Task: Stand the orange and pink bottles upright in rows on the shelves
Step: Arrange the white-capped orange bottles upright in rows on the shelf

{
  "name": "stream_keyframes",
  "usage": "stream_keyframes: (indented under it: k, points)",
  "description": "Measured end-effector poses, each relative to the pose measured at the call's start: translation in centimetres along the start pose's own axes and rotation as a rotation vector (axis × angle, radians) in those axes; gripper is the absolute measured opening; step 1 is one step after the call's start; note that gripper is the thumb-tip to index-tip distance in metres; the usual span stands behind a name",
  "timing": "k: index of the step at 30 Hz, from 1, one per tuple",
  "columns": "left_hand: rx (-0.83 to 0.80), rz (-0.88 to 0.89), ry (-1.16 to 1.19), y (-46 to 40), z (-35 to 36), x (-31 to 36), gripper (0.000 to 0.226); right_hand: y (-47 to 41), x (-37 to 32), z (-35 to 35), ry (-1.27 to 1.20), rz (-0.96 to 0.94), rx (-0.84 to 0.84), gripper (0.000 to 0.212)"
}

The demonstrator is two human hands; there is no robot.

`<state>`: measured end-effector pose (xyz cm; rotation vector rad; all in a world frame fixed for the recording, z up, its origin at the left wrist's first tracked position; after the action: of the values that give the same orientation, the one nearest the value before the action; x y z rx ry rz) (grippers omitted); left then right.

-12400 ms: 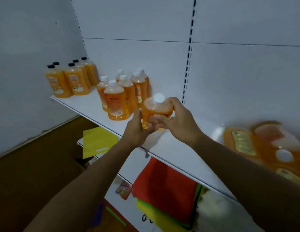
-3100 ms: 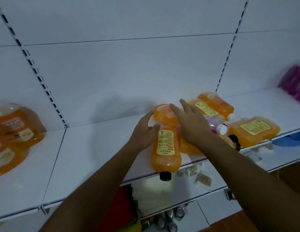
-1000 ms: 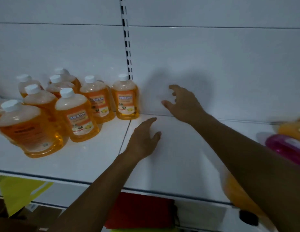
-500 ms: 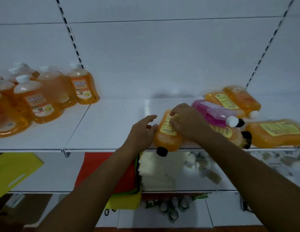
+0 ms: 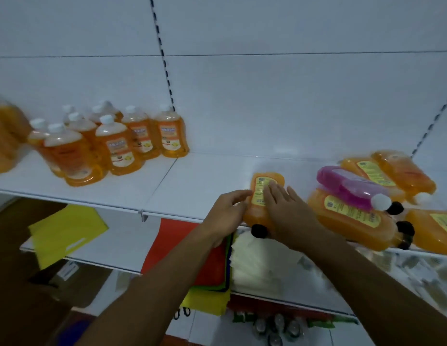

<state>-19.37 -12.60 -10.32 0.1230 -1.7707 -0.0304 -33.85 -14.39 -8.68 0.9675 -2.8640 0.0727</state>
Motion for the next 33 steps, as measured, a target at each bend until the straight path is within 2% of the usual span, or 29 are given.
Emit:
stream_keyframes:
  k: [6, 8, 11, 14, 18, 21, 22, 24, 25, 29, 33]
  points:
    - [0.229, 0.001, -0.004, 4.2, -8.0, -1.4, 0.035, -3.4, -7.7, 0.2, -0.198, -0.289, 0.106, 0.087]
    - [0.328, 0.031, -0.005, 6.0, -11.9, -1.8, 0.043, -5.1, -11.2, -0.4, -0.279, -0.424, 0.216, 0.085]
    - [0.463, 0.095, 0.054, 8.7, -18.2, -2.4, 0.050, -7.6, -16.8, -3.1, -0.572, -0.531, 0.319, 0.068]
    - [0.594, 0.151, -0.040, 11.0, -24.6, -3.1, 0.053, -9.7, -22.9, -8.1, -0.797, -0.564, 0.400, 0.047]
    - [0.692, 0.281, -0.146, 14.8, -31.6, -2.8, 0.050, -13.0, -31.1, -12.2, -0.995, -0.549, 0.359, 0.039]
    - [0.673, 0.334, -0.127, 17.1, -36.2, -3.2, 0.059, -15.5, -37.0, -13.4, -1.054, -0.588, 0.329, 0.039]
    - [0.681, 0.333, -0.123, 17.3, -37.8, -4.0, 0.067, -16.3, -38.8, -13.5, -1.066, -0.598, 0.305, 0.037]
    - [0.763, 0.292, -0.136, 17.8, -40.8, -5.4, 0.101, -17.9, -42.1, -13.7, -1.103, -0.606, 0.263, 0.033]
    - [0.811, 0.272, -0.148, 18.0, -42.2, -6.1, 0.107, -18.8, -43.7, -13.8, -1.122, -0.609, 0.248, 0.031]
    - [0.977, 0.278, -0.189, 18.1, -47.2, -7.9, 0.092, -22.5, -49.3, -13.5, -1.165, -0.668, 0.193, 0.032]
    - [1.064, 0.135, -0.193, 16.5, -53.5, -10.7, 0.081, -27.9, -54.1, -13.5, -1.177, -0.708, 0.171, 0.037]
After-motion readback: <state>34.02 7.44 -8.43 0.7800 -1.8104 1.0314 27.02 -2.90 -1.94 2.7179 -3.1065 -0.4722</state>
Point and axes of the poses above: each hand's wrist, its own y-axis away from the middle knuckle, its own z-axis out of the palm, x = y × z, the point moved 4 cm from there along -y, towards the middle knuckle, and after that the axes turned 2 degrees about -z, right-handed, at the moved point
